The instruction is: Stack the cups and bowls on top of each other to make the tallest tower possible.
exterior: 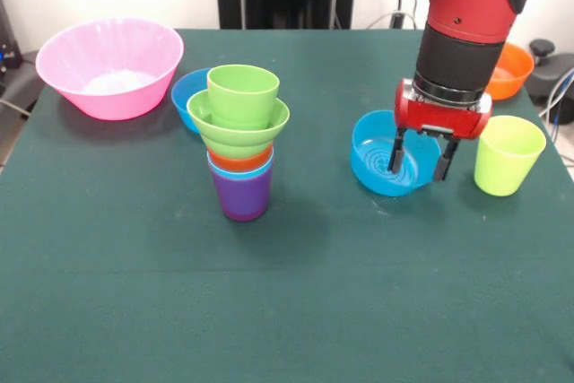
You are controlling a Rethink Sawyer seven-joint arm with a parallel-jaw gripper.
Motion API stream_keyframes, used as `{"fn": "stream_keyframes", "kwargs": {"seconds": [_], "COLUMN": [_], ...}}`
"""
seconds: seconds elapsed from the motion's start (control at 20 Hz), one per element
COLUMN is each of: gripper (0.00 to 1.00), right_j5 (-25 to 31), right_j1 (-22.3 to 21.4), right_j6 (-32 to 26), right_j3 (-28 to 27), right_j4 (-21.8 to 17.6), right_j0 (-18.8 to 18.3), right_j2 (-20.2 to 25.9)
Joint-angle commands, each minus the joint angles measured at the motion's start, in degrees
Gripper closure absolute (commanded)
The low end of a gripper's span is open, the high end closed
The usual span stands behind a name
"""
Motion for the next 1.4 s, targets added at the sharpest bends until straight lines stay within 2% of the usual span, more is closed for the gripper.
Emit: {"fn": "stream_keyframes", "kwargs": {"seconds": [0.05, 0.6, 1.1, 1.4], "gripper": [0.0, 0.0, 0.0, 0.0], "right_j5": [-3.0, -2.8, 5.9, 5.3], "right_j1": [4.3, 3.6, -2.4, -4.6], "right_j6": [11.2, 11.0, 8.7, 8.7], "right_j3": [5.2, 5.8, 5.8, 8.6], "right_j4": [1.6, 2.3, 4.4, 4.6], "right_j0": [1.1, 0.4, -1.1, -1.1], "right_j2": [2.5, 3.4, 4.9, 6.0]}}
